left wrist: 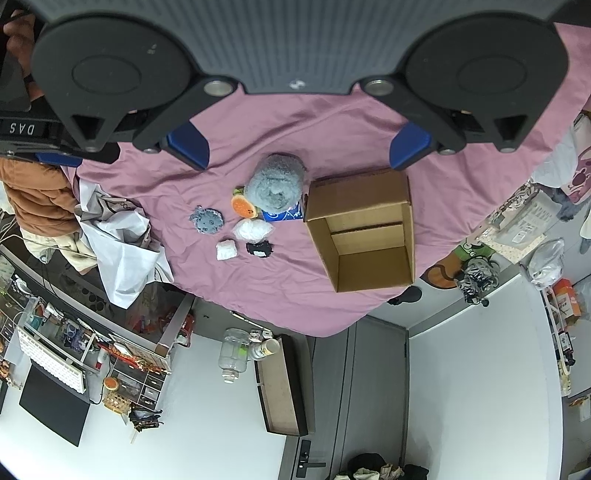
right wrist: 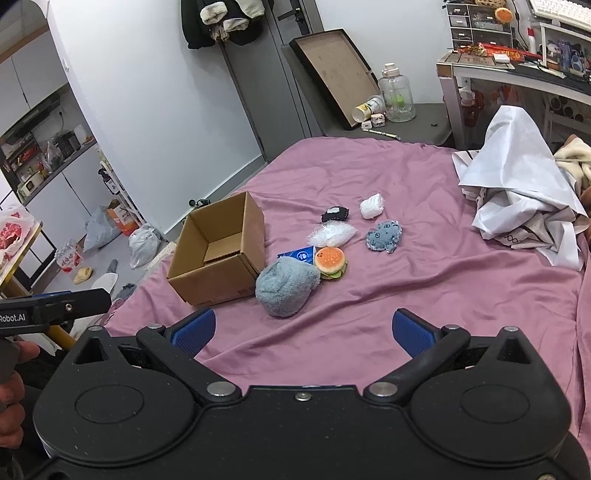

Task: Organize soft objects

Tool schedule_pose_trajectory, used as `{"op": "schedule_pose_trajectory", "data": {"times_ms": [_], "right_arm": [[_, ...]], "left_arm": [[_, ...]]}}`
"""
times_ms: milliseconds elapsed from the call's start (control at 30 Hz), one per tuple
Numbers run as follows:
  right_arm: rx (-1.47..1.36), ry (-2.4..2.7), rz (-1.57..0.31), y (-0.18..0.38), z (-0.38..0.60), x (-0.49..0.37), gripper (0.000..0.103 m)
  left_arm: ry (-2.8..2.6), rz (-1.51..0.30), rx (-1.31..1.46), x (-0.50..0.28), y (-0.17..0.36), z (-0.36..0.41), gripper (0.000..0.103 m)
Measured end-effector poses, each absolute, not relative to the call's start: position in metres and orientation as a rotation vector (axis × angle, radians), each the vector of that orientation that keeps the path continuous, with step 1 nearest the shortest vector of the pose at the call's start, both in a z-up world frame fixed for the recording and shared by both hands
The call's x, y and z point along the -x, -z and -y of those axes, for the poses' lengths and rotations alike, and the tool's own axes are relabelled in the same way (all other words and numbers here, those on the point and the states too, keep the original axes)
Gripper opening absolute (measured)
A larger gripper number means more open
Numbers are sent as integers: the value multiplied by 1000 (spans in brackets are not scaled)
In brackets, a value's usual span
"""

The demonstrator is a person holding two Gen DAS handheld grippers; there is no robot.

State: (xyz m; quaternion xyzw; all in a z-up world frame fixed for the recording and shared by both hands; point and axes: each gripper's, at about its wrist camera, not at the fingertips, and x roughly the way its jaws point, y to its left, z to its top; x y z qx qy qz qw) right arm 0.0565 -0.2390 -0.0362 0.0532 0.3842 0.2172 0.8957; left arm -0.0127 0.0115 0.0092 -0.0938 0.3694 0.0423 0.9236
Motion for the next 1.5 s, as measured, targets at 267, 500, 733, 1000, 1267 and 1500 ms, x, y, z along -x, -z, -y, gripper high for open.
{"op": "schedule_pose_trajectory", "data": {"times_ms": [267,500,733,1000,1267,1500], "right_arm": [[-116,-445,-811,45,240,-67,103],[-137,-441,-828,53,242,-81,103],[-145,-441,-845,62,240,-98,103],[-165,-446,-858,72,238,-115,103],[-204,-437,-875,87,239,-134,103],[-253,-448,-887,98,240,-151,103]], "left_arm": [[-94,-770,193,-4,1,-10,103],[-95,-773,203,-19,9,-11,103],[-95,-787,215,-36,19,-12,103],[-100,-810,232,-57,31,-14,102],[-97,-827,255,-76,47,-12,101],[-126,-839,263,-90,60,-9,100]]}}
